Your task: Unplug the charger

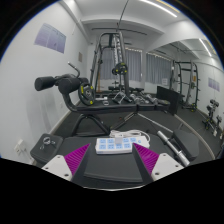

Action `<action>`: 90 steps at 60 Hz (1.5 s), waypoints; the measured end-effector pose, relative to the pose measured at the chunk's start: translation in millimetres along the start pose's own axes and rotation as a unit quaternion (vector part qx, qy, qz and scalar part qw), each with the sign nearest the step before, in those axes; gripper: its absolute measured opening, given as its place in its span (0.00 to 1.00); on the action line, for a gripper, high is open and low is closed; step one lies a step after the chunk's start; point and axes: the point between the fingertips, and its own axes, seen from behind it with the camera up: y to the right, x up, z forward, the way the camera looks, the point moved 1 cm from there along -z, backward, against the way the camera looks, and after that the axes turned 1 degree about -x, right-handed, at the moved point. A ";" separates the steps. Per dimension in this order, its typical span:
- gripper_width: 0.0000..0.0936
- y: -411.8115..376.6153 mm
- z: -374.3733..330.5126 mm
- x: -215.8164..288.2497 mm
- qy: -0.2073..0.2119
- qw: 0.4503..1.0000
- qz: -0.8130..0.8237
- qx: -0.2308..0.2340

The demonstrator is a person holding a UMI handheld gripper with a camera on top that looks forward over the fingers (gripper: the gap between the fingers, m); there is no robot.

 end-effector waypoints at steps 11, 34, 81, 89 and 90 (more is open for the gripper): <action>0.92 26.1 81.0 -16.5 0.018 1.000 -0.005 -0.010; 0.91 27.6 217.3 -48.8 0.022 1.000 -0.018 0.008; 0.85 32.3 310.1 -55.7 0.015 1.000 -0.010 -0.004; 0.22 31.5 307.1 -46.3 0.025 1.000 -0.018 -0.001; 0.22 31.1 304.3 -40.3 0.034 0.999 -0.020 0.000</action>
